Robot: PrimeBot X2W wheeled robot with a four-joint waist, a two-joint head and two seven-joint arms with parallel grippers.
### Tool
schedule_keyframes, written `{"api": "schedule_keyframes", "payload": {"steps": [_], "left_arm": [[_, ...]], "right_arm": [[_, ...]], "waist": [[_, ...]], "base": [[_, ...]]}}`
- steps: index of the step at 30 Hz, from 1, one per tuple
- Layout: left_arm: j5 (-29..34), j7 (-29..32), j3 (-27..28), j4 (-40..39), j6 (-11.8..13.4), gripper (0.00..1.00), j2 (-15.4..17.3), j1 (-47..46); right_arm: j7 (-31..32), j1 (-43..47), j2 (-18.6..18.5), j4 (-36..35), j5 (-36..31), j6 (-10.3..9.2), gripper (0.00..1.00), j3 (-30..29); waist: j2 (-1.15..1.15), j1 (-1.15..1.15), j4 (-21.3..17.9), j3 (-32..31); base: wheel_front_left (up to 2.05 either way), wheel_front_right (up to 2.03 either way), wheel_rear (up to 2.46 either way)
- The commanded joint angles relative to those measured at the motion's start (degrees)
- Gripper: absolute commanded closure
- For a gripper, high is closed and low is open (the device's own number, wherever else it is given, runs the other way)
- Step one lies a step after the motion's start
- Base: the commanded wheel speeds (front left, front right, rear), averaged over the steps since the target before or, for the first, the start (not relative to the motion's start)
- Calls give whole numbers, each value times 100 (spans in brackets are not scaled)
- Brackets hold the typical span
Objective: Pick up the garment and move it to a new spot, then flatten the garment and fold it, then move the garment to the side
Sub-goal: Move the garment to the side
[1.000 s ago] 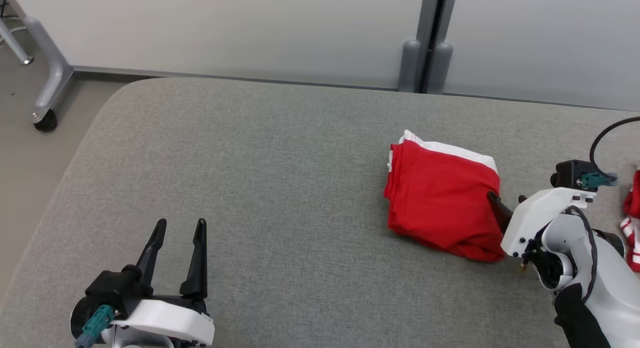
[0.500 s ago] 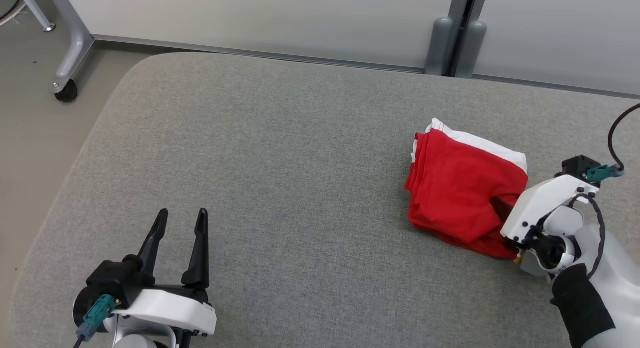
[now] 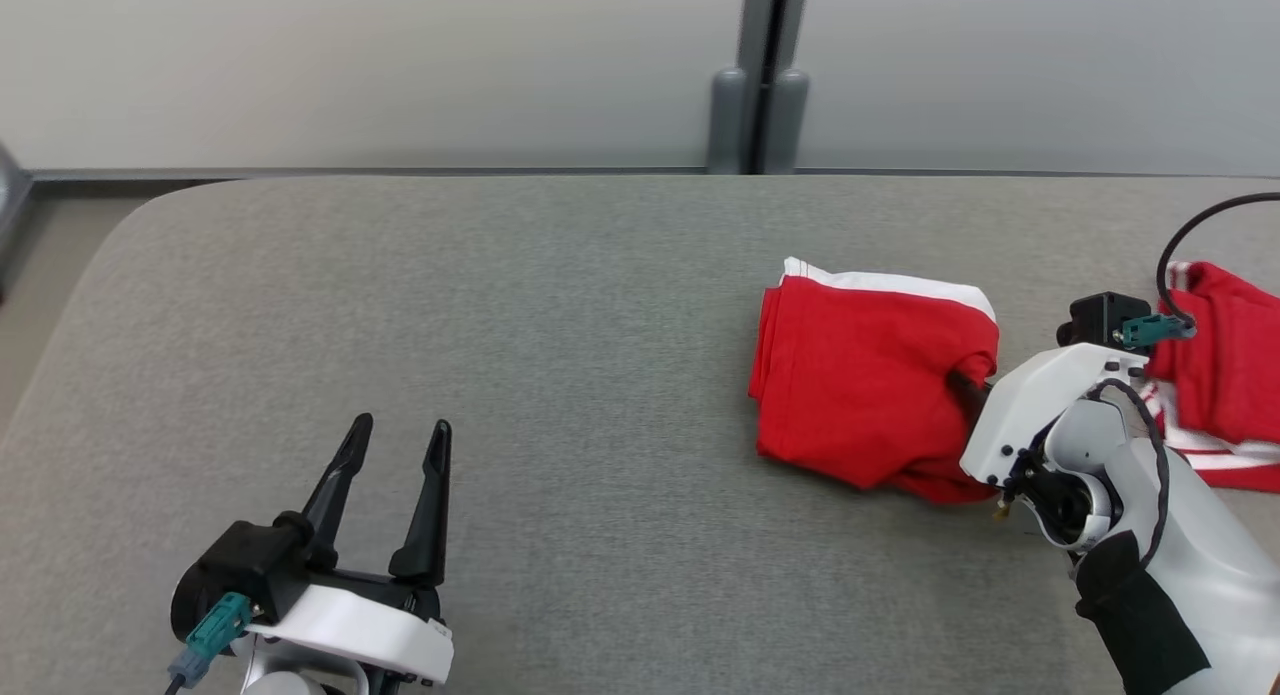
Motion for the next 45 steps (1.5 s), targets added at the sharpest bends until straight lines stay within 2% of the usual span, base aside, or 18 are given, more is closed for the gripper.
{"api": "schedule_keyframes", "payload": {"steps": [1, 8, 15, 21, 28, 32, 37, 38, 39, 40, 41, 45], "left_arm": [[4, 5, -15, -26, -33, 0, 20, 32], [32, 65, -240, -72, -204, 0, 0, -97], [126, 213, -365, -119, -273, 0, 90, -375], [222, 411, -437, -207, -305, 0, 209, -625], [297, 575, -524, -312, -353, 0, 307, -894], [329, 639, -551, -363, -363, 0, 342, -975], [347, 690, -574, -400, -352, 0, 369, -1110], [351, 692, -590, -397, -360, 0, 366, -1131], [352, 692, -598, -387, -364, 0, 359, -1144], [347, 684, -610, -378, -359, 0, 348, -1149], [338, 668, -618, -362, -356, 0, 334, -1150], [271, 595, -636, -263, -334, 0, 278, -1087]], "right_arm": [[-12, -8, -69, -58, 50, 2, 100, 45], [51, -154, -268, -408, 257, 2, 100, 450], [64, -534, -647, -711, 306, 2, 100, 873], [126, -1044, -1245, -985, 342, 2, 100, 1421], [-134, -1624, -2088, -926, 296, 1, 100, 2056], [-332, -1852, -2289, -737, 327, 2, 100, 2147], [-504, -2139, -2421, -161, 184, 1, 100, 2278], [-533, -2174, -2410, -14, 154, 1, 87, 2304], [-545, -2192, -2388, 124, 118, 1, 63, 2340], [-577, -2219, -2387, 284, 65, 1, 34, 2366], [-627, -2252, -2396, 472, 20, 1, 0, 2362], [-945, -2411, -2315, 1340, -223, 1, 0, 2177]], "waist": [[0, 0, -491, -103], [0, 0, -1413, 74], [0, 0, -1889, 459], [0, 0, -1953, 925], [0, 0, -1768, 1370], [0, 0, -1669, 1545], [0, 0, -1505, 1758], [0, 0, -1471, 1775], [0, 0, -1437, 1781], [0, 0, -1406, 1779], [0, 0, -1374, 1760], [0, 0, -1271, 1596]], "base": [[0, 0, 0], [0, 0, 0], [0, 0, 0], [0, 0, 0], [0, 0, 0], [0, 0, 0], [0, 0, 0], [0, 0, 0], [0, 0, 0], [0, 0, 0], [0, 0, 0], [0, 0, 0]]}}
